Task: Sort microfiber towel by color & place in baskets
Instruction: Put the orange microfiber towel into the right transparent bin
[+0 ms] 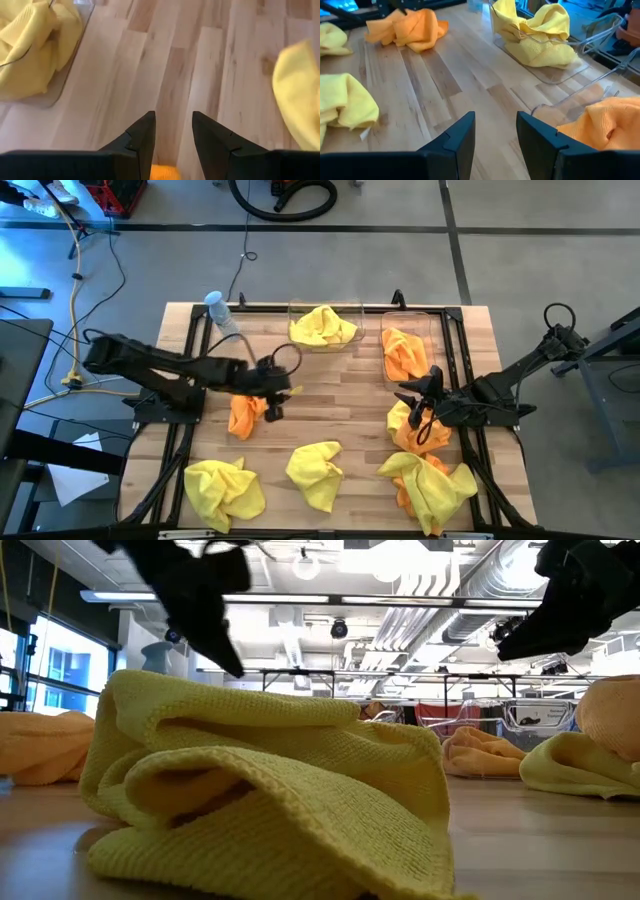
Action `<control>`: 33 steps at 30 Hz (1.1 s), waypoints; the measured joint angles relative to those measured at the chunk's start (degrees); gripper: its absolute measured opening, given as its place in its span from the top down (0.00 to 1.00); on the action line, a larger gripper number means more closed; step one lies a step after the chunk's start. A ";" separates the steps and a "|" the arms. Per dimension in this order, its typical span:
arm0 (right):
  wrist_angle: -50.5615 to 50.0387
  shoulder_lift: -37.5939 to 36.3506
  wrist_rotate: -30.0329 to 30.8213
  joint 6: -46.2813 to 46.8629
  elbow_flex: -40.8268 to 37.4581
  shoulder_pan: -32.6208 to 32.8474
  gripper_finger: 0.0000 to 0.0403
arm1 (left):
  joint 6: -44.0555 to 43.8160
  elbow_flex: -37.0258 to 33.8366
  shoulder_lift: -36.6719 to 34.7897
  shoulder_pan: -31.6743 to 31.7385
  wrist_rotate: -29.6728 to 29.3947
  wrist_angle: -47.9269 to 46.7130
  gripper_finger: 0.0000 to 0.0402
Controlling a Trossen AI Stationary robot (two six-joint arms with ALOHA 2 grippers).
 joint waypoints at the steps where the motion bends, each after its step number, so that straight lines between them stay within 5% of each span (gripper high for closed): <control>1: 0.23 0.00 0.06 0.09 0.00 -0.06 0.66 | 0.37 -1.57 -1.23 -0.80 -0.96 0.76 0.71; 8: 6.73 0.97 -0.67 -2.53 2.58 -0.18 0.66 | 5.86 -13.56 -8.19 -1.48 -1.41 12.25 0.71; 12: -1.12 4.53 -5.23 0.70 11.55 -1.33 0.66 | 9.86 -17.20 -11.41 1.24 -1.12 16.07 0.71; 17: -25.28 12.87 -13.93 21.42 26.43 -4.70 0.66 | 14.04 -17.28 -14.27 6.04 1.27 17.88 0.71; 22: -46.95 22.72 -31.26 39.73 37.45 -6.74 0.66 | 15.04 -17.25 -15.53 9.75 6.41 20.15 0.71; 33: -50.72 36.27 -42.02 53.88 39.95 -2.73 0.66 | 13.04 -17.25 -15.56 10.82 6.80 14.23 0.71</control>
